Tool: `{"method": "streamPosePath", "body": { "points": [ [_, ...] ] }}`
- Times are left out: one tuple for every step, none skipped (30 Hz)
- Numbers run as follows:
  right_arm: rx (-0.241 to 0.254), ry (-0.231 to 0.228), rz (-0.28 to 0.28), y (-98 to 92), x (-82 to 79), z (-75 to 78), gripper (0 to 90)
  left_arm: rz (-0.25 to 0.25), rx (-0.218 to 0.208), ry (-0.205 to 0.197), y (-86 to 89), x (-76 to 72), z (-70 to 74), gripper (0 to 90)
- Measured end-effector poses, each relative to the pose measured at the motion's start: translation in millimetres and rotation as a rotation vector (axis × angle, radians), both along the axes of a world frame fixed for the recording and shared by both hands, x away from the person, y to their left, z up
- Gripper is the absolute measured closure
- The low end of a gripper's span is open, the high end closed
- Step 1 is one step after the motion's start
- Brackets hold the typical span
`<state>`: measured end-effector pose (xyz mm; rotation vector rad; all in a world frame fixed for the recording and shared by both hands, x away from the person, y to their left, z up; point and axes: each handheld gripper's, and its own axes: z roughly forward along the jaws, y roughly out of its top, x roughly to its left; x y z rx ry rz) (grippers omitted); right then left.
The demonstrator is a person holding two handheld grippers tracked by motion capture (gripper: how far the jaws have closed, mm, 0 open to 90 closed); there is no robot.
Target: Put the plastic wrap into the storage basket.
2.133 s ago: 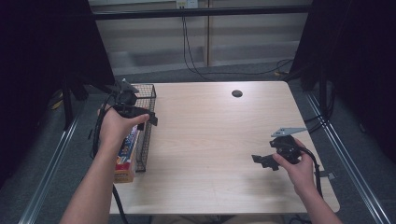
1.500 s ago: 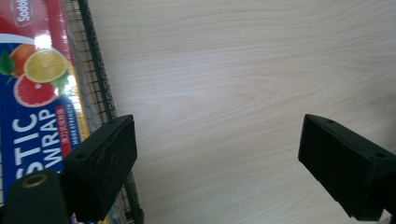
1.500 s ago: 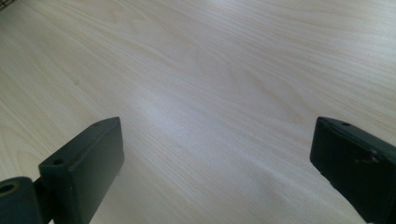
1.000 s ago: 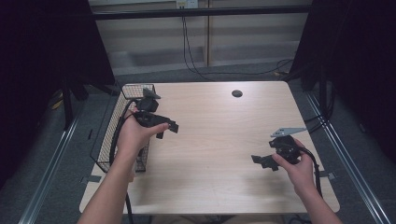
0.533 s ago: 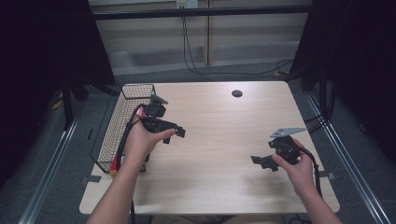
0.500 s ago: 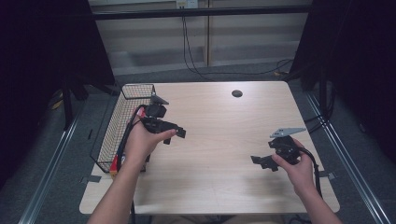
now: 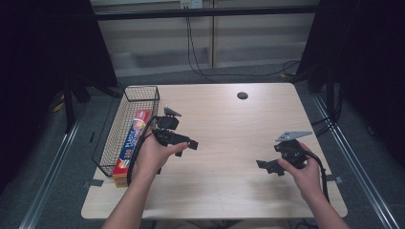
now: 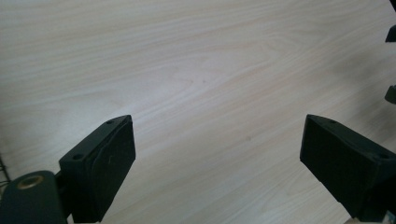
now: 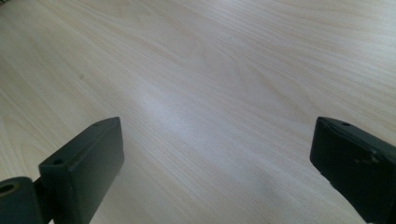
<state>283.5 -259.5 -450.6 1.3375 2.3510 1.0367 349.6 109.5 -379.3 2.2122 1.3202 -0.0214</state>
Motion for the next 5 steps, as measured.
{"method": "streamPosePath", "body": {
  "points": [
    [0.000,-0.002,0.000,0.0,0.0,-0.1,2.8,-0.001,-0.002,-0.004,-0.9,-0.8,-2.0,10.4],
    [0.000,0.001,-0.004,0.1,-0.4,0.2,2.8,0.002,-0.007,-0.012,-1.9,-1.6,-4.0,10.4],
    [-0.001,-0.002,-0.004,-0.1,-0.4,0.3,2.8,0.000,-0.011,-0.016,-2.6,-2.1,-5.7,10.4],
    [0.002,-0.003,-0.004,-0.4,-0.4,0.5,2.8,-0.002,-0.011,-0.016,-3.2,-2.6,-7.5,10.4],
    [0.001,-0.006,-0.007,-0.5,-0.4,0.4,2.8,-0.010,-0.012,-0.019,-3.4,-2.6,-9.1,10.4]
  ]
}}
